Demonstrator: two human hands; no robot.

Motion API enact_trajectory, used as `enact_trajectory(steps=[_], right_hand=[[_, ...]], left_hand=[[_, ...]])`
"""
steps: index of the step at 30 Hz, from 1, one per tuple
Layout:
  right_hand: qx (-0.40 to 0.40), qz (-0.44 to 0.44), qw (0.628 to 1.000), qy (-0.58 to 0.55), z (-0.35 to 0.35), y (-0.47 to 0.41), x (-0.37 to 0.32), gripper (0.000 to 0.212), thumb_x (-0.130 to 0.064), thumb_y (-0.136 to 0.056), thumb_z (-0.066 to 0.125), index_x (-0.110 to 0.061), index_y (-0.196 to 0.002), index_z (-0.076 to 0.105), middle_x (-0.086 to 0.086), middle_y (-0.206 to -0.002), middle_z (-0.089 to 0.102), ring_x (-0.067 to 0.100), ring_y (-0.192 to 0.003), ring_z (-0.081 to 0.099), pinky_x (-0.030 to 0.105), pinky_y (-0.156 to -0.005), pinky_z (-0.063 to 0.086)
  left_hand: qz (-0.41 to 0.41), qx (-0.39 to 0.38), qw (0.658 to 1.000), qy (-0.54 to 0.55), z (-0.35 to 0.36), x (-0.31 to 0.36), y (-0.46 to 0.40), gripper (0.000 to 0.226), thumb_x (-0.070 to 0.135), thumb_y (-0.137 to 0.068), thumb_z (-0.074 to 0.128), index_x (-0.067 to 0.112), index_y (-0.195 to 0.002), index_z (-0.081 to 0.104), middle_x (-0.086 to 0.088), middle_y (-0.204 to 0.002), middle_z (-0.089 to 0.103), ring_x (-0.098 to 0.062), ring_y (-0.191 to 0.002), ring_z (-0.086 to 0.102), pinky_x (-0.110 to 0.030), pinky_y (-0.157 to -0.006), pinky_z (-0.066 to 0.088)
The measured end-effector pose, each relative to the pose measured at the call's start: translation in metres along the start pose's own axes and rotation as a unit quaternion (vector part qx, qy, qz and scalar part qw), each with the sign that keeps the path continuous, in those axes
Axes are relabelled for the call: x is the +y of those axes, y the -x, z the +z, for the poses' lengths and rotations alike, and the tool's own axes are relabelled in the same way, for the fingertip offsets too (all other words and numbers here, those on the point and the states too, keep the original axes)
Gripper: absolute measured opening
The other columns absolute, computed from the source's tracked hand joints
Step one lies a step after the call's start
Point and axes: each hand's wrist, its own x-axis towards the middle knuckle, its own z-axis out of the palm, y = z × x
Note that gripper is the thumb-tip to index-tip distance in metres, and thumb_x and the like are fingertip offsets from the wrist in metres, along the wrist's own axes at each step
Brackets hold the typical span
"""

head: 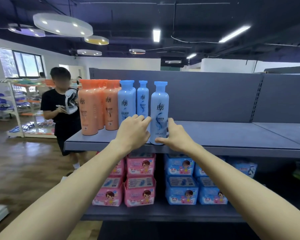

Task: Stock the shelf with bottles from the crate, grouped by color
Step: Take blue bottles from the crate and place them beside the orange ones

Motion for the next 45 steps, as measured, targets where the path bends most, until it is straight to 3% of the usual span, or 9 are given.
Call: enact_trajectory(steps=[11, 19, 25, 29, 32, 38, 45], right_hand=[[0.011, 0.023, 1.0, 0.002, 0.016, -0.022, -0.008, 0.06, -0.032, -0.076, 0.078, -0.015, -0.117, 0.038, 0.006, -0.108, 0.061, 0.024, -0.091, 0.063, 0.043, -0.075, 0.058], [0.023, 0.037, 0.999, -0.002, 0.029, -0.041, -0.015, 0.061, -0.033, -0.073, 0.082, -0.014, -0.111, 0.038, 0.007, -0.11, 0.059, 0.026, -0.093, 0.062, 0.042, -0.074, 0.057], [0.03, 0.054, 0.998, 0.003, 0.043, -0.061, -0.019, 0.063, -0.037, -0.072, 0.082, -0.014, -0.109, 0.037, 0.01, -0.112, 0.058, 0.032, -0.098, 0.059, 0.047, -0.079, 0.056], [0.043, 0.053, 0.998, 0.013, 0.053, -0.074, -0.022, 0.061, -0.032, -0.076, 0.08, -0.011, -0.111, 0.035, 0.013, -0.115, 0.058, 0.035, -0.101, 0.059, 0.048, -0.081, 0.054], [0.049, 0.05, 0.997, 0.023, 0.065, -0.083, -0.024, 0.065, -0.028, -0.082, 0.075, -0.008, -0.123, 0.028, 0.016, -0.113, 0.057, 0.04, -0.099, 0.058, 0.045, -0.078, 0.053], [0.046, 0.06, 0.996, 0.037, 0.074, -0.102, -0.028, 0.048, -0.021, -0.088, 0.07, -0.009, -0.109, 0.029, 0.019, -0.115, 0.057, 0.04, -0.1, 0.057, 0.04, -0.073, 0.046], [0.044, 0.07, 0.996, 0.034, 0.082, -0.121, -0.029, 0.046, -0.021, -0.089, 0.069, -0.01, -0.106, 0.027, 0.018, -0.115, 0.056, 0.039, -0.099, 0.056, 0.037, -0.071, 0.042]], left_hand=[[-0.013, -0.027, 0.999, -0.009, 0.015, -0.016, 0.0, 0.044, 0.025, -0.085, 0.051, 0.017, -0.128, 0.051, -0.004, -0.091, 0.06, -0.026, -0.084, 0.053, -0.035, -0.071, 0.042], [-0.017, -0.03, 0.999, -0.007, 0.03, -0.039, 0.001, 0.041, 0.024, -0.082, 0.053, 0.017, -0.123, 0.055, -0.004, -0.088, 0.061, -0.028, -0.083, 0.055, -0.034, -0.066, 0.04], [-0.005, 0.011, 1.0, -0.005, 0.038, -0.054, 0.004, 0.028, 0.019, -0.075, 0.061, 0.014, -0.103, 0.062, -0.001, -0.074, 0.059, -0.026, -0.07, 0.056, -0.027, -0.047, 0.027], [0.017, 0.039, 0.999, -0.012, 0.044, -0.066, 0.005, 0.018, 0.017, -0.071, 0.061, 0.014, -0.088, 0.063, 0.001, -0.067, 0.055, -0.023, -0.061, 0.053, -0.025, -0.042, 0.026], [0.034, 0.077, 0.996, -0.009, 0.048, -0.075, 0.004, 0.01, 0.017, -0.07, 0.052, 0.014, -0.077, 0.059, 0.002, -0.063, 0.051, -0.022, -0.059, 0.049, -0.027, -0.041, 0.028], [0.049, 0.138, 0.989, 0.0, 0.052, -0.088, 0.0, 0.015, 0.014, -0.073, 0.047, 0.012, -0.081, 0.059, 0.0, -0.068, 0.053, -0.023, -0.061, 0.049, -0.029, -0.042, 0.033], [0.058, 0.151, 0.987, 0.004, 0.062, -0.09, 0.006, 0.021, 0.01, -0.073, 0.046, 0.01, -0.087, 0.062, -0.002, -0.075, 0.054, -0.025, -0.067, 0.048, -0.033, -0.05, 0.037]])
